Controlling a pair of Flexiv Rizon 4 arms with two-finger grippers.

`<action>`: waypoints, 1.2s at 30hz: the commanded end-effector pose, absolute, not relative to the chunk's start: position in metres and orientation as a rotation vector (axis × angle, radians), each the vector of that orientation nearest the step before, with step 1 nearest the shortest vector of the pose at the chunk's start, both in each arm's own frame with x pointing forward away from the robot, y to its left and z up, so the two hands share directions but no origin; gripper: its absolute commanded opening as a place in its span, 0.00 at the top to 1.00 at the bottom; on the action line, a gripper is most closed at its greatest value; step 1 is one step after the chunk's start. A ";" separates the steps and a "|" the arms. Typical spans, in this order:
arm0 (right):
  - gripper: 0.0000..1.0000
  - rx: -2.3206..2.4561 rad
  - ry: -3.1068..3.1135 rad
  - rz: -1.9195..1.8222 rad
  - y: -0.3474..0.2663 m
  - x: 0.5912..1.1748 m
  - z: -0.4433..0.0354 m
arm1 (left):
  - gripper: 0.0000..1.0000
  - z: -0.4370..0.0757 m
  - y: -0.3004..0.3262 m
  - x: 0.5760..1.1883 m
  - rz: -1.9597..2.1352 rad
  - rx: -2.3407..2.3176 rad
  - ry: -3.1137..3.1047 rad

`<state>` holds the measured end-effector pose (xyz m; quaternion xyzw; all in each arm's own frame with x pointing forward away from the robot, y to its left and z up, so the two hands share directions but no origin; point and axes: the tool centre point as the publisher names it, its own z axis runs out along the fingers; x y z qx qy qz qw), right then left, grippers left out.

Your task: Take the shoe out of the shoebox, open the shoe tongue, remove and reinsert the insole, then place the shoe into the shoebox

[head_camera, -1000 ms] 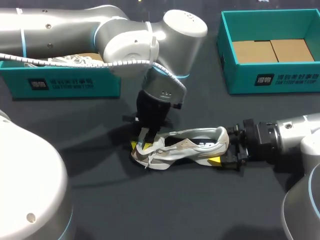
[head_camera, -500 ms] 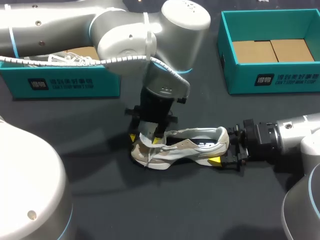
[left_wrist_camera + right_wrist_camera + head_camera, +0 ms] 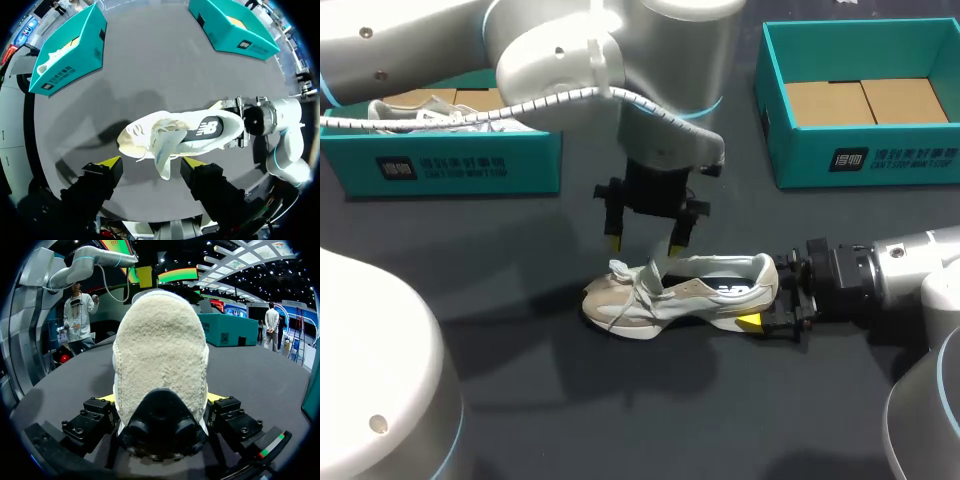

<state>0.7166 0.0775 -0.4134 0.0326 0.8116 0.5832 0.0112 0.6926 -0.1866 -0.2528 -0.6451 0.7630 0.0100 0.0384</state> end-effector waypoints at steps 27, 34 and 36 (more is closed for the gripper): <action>1.00 0.103 2.536 1.814 0.077 0.716 -0.412 | 1.00 -0.187 -0.256 0.679 -0.214 -0.833 3.092; 1.00 0.103 2.536 1.814 0.077 0.716 -0.412 | 1.00 -0.187 -0.256 0.679 -0.214 -0.833 3.092; 1.00 0.103 2.536 1.814 0.077 0.716 -0.412 | 1.00 -0.195 -0.259 0.678 -0.206 -0.731 3.096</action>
